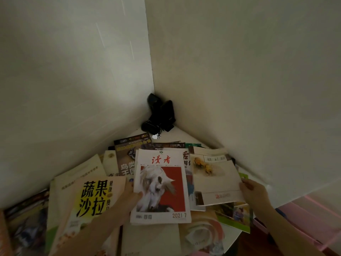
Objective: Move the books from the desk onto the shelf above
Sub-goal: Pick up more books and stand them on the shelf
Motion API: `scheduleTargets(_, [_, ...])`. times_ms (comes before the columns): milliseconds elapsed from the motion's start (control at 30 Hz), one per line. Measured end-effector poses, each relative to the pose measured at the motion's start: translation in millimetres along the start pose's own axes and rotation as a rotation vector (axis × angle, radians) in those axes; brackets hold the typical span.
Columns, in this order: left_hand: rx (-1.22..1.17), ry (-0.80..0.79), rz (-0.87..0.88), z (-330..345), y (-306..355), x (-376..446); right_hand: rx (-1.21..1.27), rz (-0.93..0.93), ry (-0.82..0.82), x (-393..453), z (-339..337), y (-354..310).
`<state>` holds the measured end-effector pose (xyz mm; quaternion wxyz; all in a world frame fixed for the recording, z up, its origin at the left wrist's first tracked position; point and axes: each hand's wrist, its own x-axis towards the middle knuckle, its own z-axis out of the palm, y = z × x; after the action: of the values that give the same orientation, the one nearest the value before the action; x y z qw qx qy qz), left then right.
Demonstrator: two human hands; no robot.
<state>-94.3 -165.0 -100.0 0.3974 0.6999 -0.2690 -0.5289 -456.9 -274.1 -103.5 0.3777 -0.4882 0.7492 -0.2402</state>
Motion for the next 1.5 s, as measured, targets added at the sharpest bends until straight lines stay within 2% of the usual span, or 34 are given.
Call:
scheduleTargets(67, [-0.043,0.036,-0.036,1,1,6,0.169,0.001,0.053,-16,3,-8])
scheduleTargets(133, [-0.086,0.081,-0.069,3,1,15,0.191,-0.056,0.040,-34,18,-18])
scheduleTargets(167, [-0.077,0.105,-0.094,4,5,15,0.182,-0.092,0.027,-45,29,-25])
scheduleTargets(300, [-0.218,0.014,-0.108,3,4,11,0.111,-0.178,-0.065,-78,90,-42])
scheduleTargets(433, [-0.024,0.065,-0.058,5,-3,6,-0.104,-0.169,-0.251,-90,127,-34])
scheduleTargets(500, [0.060,0.078,-0.002,7,-6,6,-0.111,-0.205,-0.191,-83,119,-31])
scheduleTargets(600, [0.035,0.109,0.051,6,-11,4,-0.126,-0.224,-0.052,-61,102,-32])
scheduleTargets(700, [-0.011,0.110,0.066,4,-12,0,-0.196,-0.119,-0.148,-32,105,-34])
scheduleTargets(800, [-0.023,0.117,0.037,2,-15,-1,-0.096,0.024,-0.234,-21,108,-40])
scheduleTargets(867, [-0.030,0.110,0.028,1,-18,0,-0.087,0.019,-0.270,-25,110,-44])
scheduleTargets(1033, [-0.046,0.105,0.003,2,-21,0,-0.094,-0.197,-0.162,-35,103,-48])
scheduleTargets(1233, [0.038,0.144,-0.007,6,-22,1,-0.185,-0.408,0.017,-27,26,-92])
scheduleTargets(1367, [0.083,0.144,-0.019,8,-16,-2,0.046,-0.395,0.023,-41,-10,-116])
scheduleTargets(1500, [-0.008,0.131,-0.019,5,-7,-2,0.305,-0.253,-0.159,-73,19,-117])
